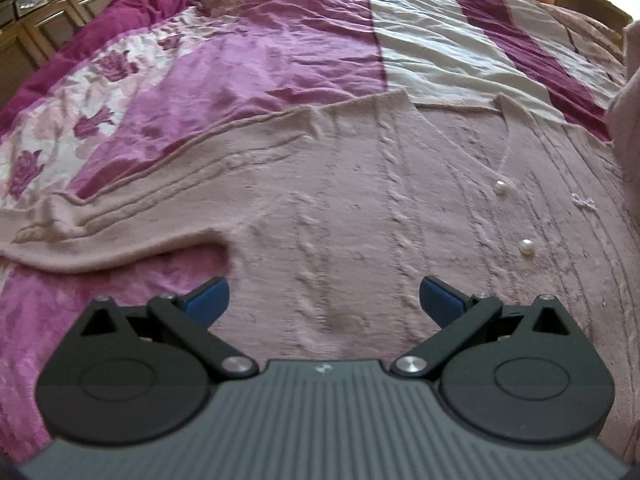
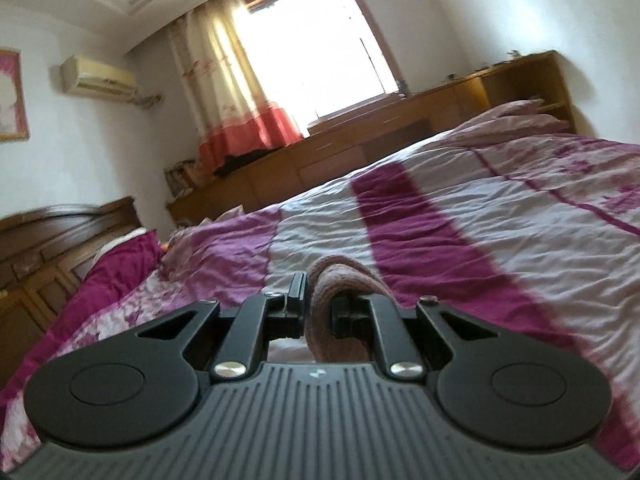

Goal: Fold small clothes
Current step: 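Fold the held sleeve across the cardigan body with the right gripper, then release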

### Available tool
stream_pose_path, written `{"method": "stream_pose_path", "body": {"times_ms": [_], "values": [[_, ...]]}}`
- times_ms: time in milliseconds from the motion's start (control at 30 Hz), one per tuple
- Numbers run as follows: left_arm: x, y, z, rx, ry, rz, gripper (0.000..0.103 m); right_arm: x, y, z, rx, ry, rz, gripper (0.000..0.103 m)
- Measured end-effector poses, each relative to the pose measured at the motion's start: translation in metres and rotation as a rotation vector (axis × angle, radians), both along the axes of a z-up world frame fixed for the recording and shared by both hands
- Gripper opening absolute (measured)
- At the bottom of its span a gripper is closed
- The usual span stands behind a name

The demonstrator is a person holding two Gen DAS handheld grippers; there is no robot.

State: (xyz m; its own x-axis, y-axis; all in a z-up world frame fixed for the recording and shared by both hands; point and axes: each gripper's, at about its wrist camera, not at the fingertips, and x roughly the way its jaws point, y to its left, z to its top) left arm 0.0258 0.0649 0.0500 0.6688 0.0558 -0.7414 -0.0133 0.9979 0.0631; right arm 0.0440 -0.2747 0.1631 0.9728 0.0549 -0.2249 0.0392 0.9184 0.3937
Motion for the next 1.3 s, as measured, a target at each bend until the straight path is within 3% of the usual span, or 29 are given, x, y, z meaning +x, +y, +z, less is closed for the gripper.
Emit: {"method": "stream_pose_path", "body": {"times_ms": [233, 433, 667, 833, 900, 967, 1033, 1200, 1300], "values": [[-0.001, 0.023, -0.002, -0.019, 0.008, 0.046, 0.103, 0.021, 0.081, -0.028, -0.045, 0.079, 0.078, 0.012], [-0.002, 0.035, -0.006, -0.03, 0.017, 0.068, 0.103, 0.036, 0.133, -0.076, -0.069, 0.188, 0.151, 0.012], [-0.001, 0.039, -0.008, -0.038, 0.023, 0.083, 0.103, 0.04, 0.168, -0.127, -0.092, 0.285, 0.229, 0.012], [-0.001, 0.039, -0.009, -0.038, 0.025, 0.083, 0.103, 0.042, 0.168, -0.144, -0.06, 0.343, 0.266, 0.014], [-0.001, 0.039, -0.01, -0.04, 0.026, 0.084, 0.103, 0.042, 0.164, -0.15, -0.032, 0.379, 0.285, 0.021], [-0.001, 0.038, -0.009, -0.045, 0.028, 0.084, 0.103, 0.043, 0.16, -0.156, 0.013, 0.427, 0.32, 0.045], [-0.001, 0.036, -0.008, -0.048, 0.026, 0.08, 0.103, 0.046, 0.155, -0.159, 0.082, 0.458, 0.377, 0.059], [0.001, 0.029, -0.003, -0.052, 0.015, 0.057, 0.103, 0.037, 0.142, -0.148, 0.203, 0.493, 0.382, 0.068], [0.002, 0.023, 0.002, -0.054, 0.003, 0.037, 0.103, 0.028, 0.136, -0.133, 0.182, 0.534, 0.384, 0.069]]}}
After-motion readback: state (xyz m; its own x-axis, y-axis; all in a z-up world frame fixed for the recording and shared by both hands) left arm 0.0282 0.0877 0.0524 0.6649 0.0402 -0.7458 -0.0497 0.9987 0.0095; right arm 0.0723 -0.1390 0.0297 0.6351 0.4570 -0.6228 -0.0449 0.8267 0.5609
